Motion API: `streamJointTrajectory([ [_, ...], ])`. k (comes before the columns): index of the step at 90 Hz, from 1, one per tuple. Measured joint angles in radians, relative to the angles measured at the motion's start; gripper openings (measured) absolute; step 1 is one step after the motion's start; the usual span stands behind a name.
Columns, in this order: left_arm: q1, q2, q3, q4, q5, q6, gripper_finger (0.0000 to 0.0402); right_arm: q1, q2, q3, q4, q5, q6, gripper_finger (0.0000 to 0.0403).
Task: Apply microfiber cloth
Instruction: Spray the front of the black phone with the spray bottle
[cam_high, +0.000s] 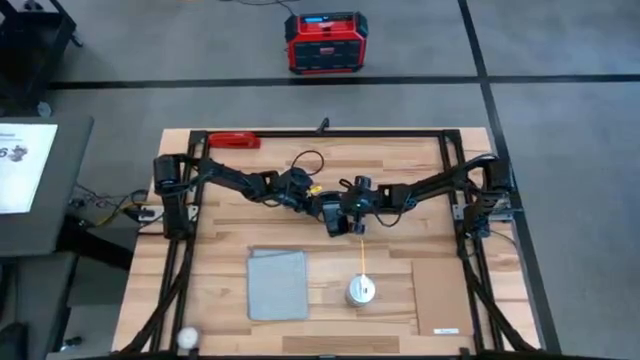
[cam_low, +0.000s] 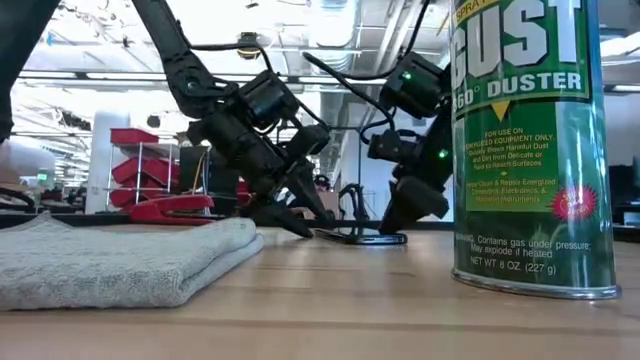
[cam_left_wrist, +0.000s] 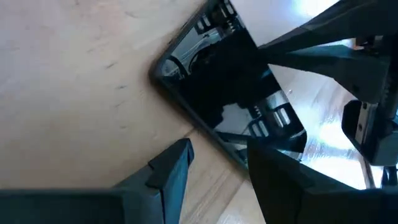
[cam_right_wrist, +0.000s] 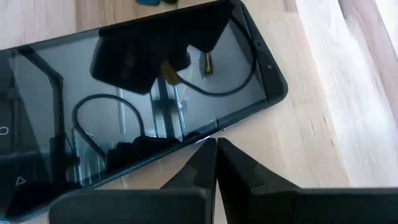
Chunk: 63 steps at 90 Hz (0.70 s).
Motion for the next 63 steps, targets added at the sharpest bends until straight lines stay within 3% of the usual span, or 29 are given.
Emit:
streamJointTrajectory([
  [13,0.0,0.0,0.0,0.0,-0.001,0.0,0.0144,0.007,0.001,0.0,0.032,-0.071,0.018,0.0],
  [63,-0.008,-0.002,-0.005,0.004,-0.013,0.002,0.0144,0.062,-0.003,0.002,0.012,-0.088,0.055,0.0],
])
